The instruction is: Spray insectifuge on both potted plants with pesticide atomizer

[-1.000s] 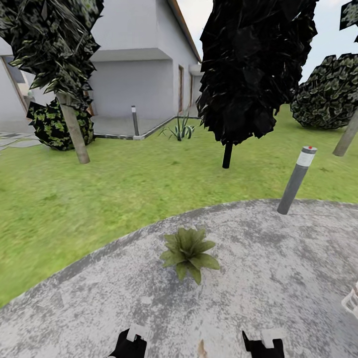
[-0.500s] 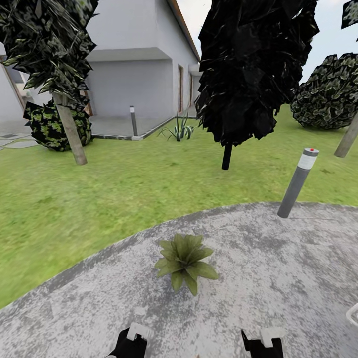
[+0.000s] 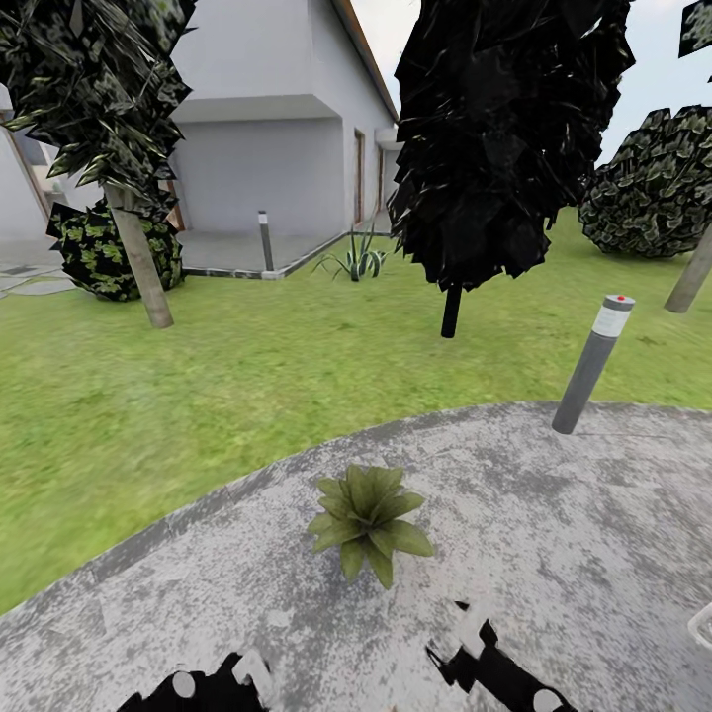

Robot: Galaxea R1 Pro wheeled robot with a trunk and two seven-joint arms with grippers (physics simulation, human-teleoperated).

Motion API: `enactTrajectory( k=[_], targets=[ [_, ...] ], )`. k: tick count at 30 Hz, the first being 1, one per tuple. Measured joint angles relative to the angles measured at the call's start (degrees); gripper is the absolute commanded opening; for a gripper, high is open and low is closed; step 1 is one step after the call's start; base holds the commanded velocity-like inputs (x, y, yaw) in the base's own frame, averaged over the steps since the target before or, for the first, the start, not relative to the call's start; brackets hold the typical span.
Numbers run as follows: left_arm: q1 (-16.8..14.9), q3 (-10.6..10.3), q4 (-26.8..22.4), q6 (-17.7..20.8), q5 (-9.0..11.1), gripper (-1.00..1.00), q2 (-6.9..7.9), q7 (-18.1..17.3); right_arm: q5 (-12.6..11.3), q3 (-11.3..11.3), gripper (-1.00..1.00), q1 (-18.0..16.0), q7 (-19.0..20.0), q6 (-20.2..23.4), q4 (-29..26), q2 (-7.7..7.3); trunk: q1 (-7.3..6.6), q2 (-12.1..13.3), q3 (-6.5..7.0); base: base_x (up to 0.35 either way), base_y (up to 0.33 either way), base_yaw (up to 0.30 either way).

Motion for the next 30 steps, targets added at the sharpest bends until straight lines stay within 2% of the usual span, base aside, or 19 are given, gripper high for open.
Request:
enactTrajectory(
  k=[2, 5, 6, 8, 10, 12, 16, 17, 22, 24, 27, 30],
  targets=[
    [-0.88, 0.01, -1.7, 0.7, -5.03, -1.0, 0.33, -4.57, 1.4, -0.03, 1.0, -0.81, 6.94, 0.76, -0.91, 0.03, 0.0, 0.0, 0.0, 0.0, 0.0, 0.0],
    [-1.16, -0.02, -5.3, 1.74, -9.71, -1.0, 0.31, -11.18, 1.91, -0.06, 1.0, -1.16, 9.39, 1.1, -2.78, 0.19, 0.0, 0.0, 0.0, 0.0, 0.0, 0.0],
    [-1.16, 0.0, -8.3, 3.87, -11.99, -1.0, 0.08, -16.12, 2.12, -0.03, 1.0, -1.26, 10.29, 1.23, -3.34, 0.34, 0.0, 0.0, 0.0, 0.0, 0.0, 0.0],
    [-1.15, -0.01, -11.2, 5.29, -14.19, -1.0, -0.14, -19.88, 2.43, -0.02, 1.0, -1.36, 13.29, 1.41, -3.86, 0.56, 0.0, 0.0, 0.0, 0.0, 0.0, 0.0],
    [-1.14, -0.04, -12.77, 5.79, -15.91, -1.0, -0.34, -21.63, 2.49, -0.03, 1.0, -1.45, 17.3, 2.75, -4.65, 0.69, 0.0, 0.0, 0.0, 0.0, 0.0, 0.0],
    [-1.14, 0.0, -13.45, 5.95, -17.61, -1.0, -0.52, -22.28, 2.49, -0.05, 1.0, -1.56, 19.32, 4.22, -5.11, 0.73, 0.0, 0.0, 0.0, 0.0, 0.0, 0.0],
    [-1.17, 0.02, -13.8, 6.07, -19.19, -1.0, -1.78, -22.56, 2.51, -0.1, 1.0, -1.6, 20.54, 5.23, -7.11, 0.88, 0.0, 0.0, 0.0, 0.0, 0.0, 0.0],
    [-1.19, 0.0, -13.82, 6.08, -19.34, -1.0, -2.1, -22.58, 2.52, -0.11, -1.0, -1.6, 20.8, 5.58, -7.51, 0.95, 0.0, 0.0, 0.0, 0.0, 0.0, 0.0],
    [-1.22, -0.04, -13.84, 6.11, -19.65, -1.0, -3.35, -22.62, 2.65, -0.15, -1.0, -1.72, 21.92, 7.16, -8.62, 2.27, 0.0, 0.0, 0.0, 0.0, 0.0, 0.0],
    [-1.35, -0.03, -13.84, 6.11, -20.75, -1.0, -3.48, -22.64, 2.77, -0.11, -1.0, -1.76, 22.1, 7.24, -8.68, 2.54, 0.0, 0.0, 0.0, 0.0, 0.0, 0.0],
    [-1.47, -0.03, -13.83, 6.57, -23.8, -1.0, -4.53, -22.67, 6.24, -0.09, -1.0, -1.78, 22.2, 7.27, -9.27, 3.71, 0.0, 0.0, 0.0, 0.0, 0.0, 0.0],
    [-1.49, -0.02, -13.83, 6.85, -24.51, -1.0, -5.47, -22.62, 10.1, -0.07, -1.0, -1.78, 22.21, 7.3, -9.44, 5.63, 0.0, 0.0, 0.0, 0.0, 0.0, 0.0]
  ],
)
